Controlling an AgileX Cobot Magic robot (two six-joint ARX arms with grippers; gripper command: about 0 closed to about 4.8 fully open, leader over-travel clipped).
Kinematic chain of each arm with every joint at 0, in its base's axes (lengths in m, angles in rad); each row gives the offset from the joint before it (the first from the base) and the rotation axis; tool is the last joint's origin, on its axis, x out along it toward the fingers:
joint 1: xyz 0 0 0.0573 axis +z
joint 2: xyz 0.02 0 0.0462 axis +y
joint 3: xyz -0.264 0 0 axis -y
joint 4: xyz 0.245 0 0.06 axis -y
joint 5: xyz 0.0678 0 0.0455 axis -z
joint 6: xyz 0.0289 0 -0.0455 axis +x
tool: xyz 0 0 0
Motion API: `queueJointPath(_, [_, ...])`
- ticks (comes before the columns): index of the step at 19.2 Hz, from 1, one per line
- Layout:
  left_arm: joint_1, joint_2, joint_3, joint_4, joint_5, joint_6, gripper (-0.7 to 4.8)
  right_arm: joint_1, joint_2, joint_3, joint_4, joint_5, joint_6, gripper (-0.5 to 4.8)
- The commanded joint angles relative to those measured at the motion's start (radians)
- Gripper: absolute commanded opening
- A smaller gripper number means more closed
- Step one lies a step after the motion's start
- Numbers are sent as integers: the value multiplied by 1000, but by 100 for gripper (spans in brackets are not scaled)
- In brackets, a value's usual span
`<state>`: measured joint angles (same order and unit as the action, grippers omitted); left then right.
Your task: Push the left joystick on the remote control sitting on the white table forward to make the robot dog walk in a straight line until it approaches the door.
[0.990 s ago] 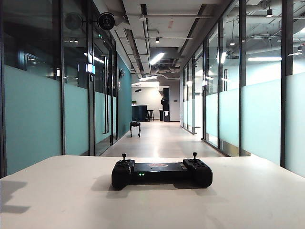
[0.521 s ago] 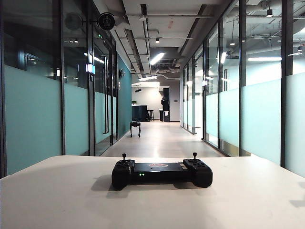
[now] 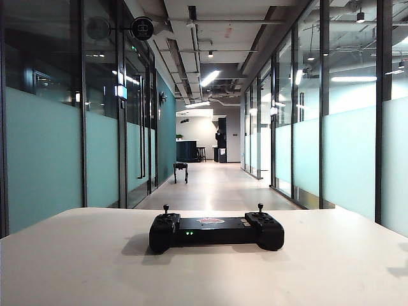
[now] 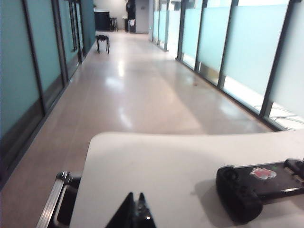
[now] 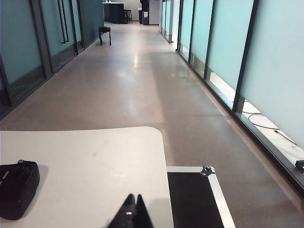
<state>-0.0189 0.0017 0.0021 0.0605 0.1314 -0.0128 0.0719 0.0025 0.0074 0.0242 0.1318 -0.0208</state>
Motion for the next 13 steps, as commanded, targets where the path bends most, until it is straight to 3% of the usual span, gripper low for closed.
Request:
queueJointPath(1, [-1,0,5,7,-33,1,-5,1,-3,-9,9,5,1,-1])
queueJointPath(6, [-40,0,5,0,-94,2,-5,1,-3,-9,9,5,1,-1])
queueJointPath(13, [-47,0,6,0,-79,1,-5,1,-3,-9,9,5,1,-1])
